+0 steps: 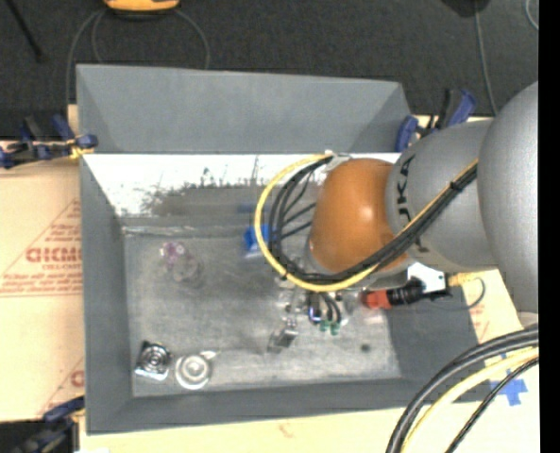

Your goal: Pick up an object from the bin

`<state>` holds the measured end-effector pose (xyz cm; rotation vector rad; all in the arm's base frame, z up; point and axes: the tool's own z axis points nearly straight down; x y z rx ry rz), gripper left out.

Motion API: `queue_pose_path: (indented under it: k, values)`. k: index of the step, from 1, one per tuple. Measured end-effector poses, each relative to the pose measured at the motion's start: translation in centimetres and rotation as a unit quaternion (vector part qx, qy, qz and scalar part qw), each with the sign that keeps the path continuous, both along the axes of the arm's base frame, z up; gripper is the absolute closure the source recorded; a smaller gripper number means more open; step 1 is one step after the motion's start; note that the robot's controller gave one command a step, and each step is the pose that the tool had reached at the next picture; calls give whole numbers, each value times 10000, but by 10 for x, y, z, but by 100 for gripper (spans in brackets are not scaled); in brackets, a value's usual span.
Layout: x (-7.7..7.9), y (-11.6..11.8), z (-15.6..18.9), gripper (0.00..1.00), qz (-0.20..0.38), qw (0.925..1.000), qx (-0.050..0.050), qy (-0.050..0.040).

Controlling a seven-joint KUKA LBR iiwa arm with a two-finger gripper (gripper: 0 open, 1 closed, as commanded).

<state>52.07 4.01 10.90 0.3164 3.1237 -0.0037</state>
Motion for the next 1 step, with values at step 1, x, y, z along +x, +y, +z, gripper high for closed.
queue_pose_path:
  k: [1]
  values:
    - [103, -56, -8, 0, -89, 10000, 10, -34]
